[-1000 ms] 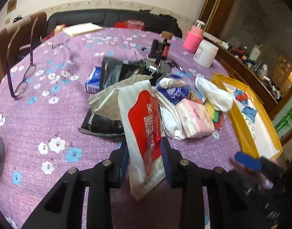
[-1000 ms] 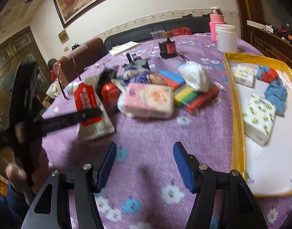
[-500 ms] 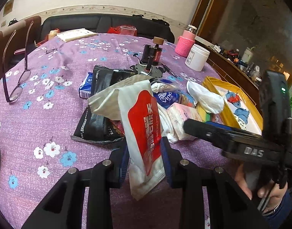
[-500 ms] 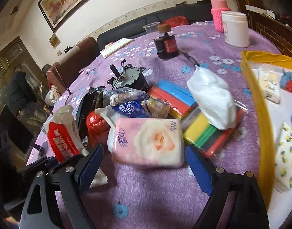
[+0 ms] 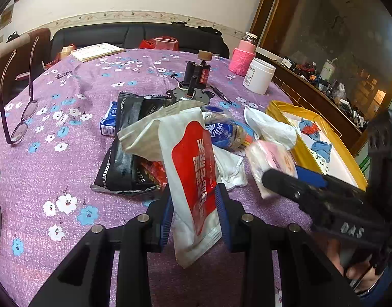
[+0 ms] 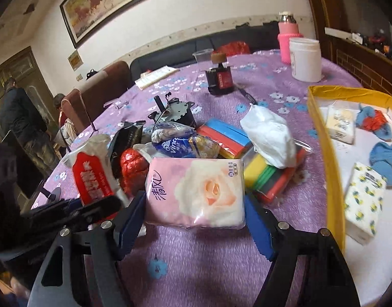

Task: Organize soft objects
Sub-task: 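Lift the wet-wipe pack with the left tool while the right tool reaches toward the pink tissue pack, then grasp the pink rose-printed tissue pack with the right tool and lift it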

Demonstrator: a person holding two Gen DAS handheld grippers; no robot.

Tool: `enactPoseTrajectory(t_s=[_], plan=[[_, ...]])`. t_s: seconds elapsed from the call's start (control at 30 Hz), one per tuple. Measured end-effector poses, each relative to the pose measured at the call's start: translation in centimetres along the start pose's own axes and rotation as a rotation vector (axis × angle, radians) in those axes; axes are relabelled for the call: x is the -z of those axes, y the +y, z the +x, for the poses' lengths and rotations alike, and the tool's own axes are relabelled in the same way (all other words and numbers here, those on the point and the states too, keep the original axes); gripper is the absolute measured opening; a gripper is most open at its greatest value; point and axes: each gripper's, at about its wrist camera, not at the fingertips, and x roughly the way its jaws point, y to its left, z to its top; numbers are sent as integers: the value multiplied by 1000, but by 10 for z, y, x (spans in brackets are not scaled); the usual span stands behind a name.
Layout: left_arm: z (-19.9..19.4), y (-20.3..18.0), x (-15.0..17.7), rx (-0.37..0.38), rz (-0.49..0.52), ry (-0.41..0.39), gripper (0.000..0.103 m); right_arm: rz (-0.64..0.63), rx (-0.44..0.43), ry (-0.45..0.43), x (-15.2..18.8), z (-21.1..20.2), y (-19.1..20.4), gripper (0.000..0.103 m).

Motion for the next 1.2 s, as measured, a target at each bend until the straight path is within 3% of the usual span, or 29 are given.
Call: enactPoseTrajectory(t_s=[0.33, 0.8, 1.2], plan=[[-2, -8, 2, -31, 37, -19, 31, 33, -34, -26, 8, -9, -6, 79], [-7, -37, 8, -172, 137, -84, 31, 58, -24, -62, 8, -17, -11, 79], [-5, -42, 9, -194, 157, -92, 31, 58, -27, -63, 10, -18, -12, 79]])
